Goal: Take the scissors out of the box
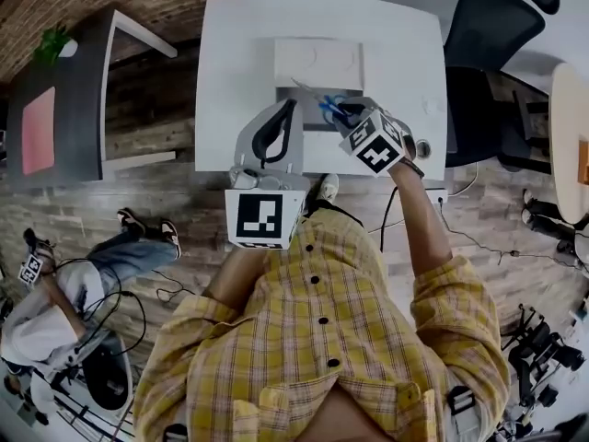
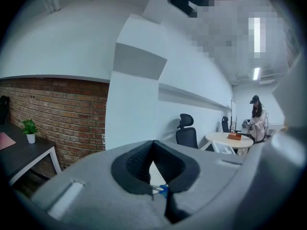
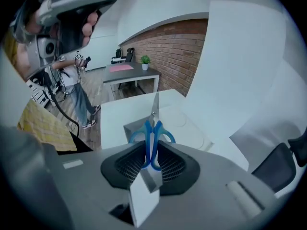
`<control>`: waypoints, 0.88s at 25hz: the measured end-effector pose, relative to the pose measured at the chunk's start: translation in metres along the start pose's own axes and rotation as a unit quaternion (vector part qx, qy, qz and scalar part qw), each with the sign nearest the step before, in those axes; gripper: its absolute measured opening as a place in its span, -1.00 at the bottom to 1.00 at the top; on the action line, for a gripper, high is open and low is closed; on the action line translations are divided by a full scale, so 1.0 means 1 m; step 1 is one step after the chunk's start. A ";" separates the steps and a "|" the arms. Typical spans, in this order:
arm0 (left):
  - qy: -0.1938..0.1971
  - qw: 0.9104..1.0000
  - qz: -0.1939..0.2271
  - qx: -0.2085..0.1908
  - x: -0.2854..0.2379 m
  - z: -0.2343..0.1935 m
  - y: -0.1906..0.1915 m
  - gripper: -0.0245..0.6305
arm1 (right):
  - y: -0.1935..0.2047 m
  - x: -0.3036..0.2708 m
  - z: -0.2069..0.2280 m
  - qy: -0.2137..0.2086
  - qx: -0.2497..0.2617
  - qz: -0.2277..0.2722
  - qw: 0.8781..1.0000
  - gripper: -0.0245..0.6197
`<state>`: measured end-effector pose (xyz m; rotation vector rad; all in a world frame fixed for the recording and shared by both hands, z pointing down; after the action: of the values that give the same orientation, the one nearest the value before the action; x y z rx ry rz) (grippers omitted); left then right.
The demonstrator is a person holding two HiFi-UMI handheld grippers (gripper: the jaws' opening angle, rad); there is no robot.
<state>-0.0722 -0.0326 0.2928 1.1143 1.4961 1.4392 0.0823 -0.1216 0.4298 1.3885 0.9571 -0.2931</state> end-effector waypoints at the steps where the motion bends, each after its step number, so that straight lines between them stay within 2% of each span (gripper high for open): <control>1: -0.001 1.000 0.004 0.001 0.001 -0.001 -0.001 -0.92 | -0.004 0.004 0.000 0.005 -0.007 0.009 1.000 -0.65; 6: -0.001 1.000 0.001 -0.006 0.006 -0.006 -0.006 -0.92 | -0.020 0.017 -0.003 0.041 -0.042 0.042 0.997 -0.65; 12: 0.001 1.000 -0.002 -0.011 0.007 -0.011 -0.014 -0.92 | -0.031 0.029 -0.011 0.063 -0.095 0.082 0.990 -0.65; 17: 0.005 1.000 -0.007 -0.011 0.006 -0.013 -0.017 -0.92 | -0.047 0.047 -0.014 0.092 -0.129 0.131 0.979 -0.65; 22: 0.011 1.000 -0.003 -0.011 0.000 -0.014 -0.020 -0.92 | -0.064 0.063 -0.016 0.122 -0.157 0.188 0.962 -0.65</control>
<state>-0.0873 -0.0366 0.2741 1.0830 1.4944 1.4658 0.0703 -0.0987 0.3418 1.2947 0.8711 0.3122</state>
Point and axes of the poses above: the fingertips, and each gripper's own axes: x backward along the fingers, z to its right, y out of its underside, the point moved 10 cm from there along x, backward along the fingers, and after that the axes turned 11 degrees about z, right-handed, at the moved point
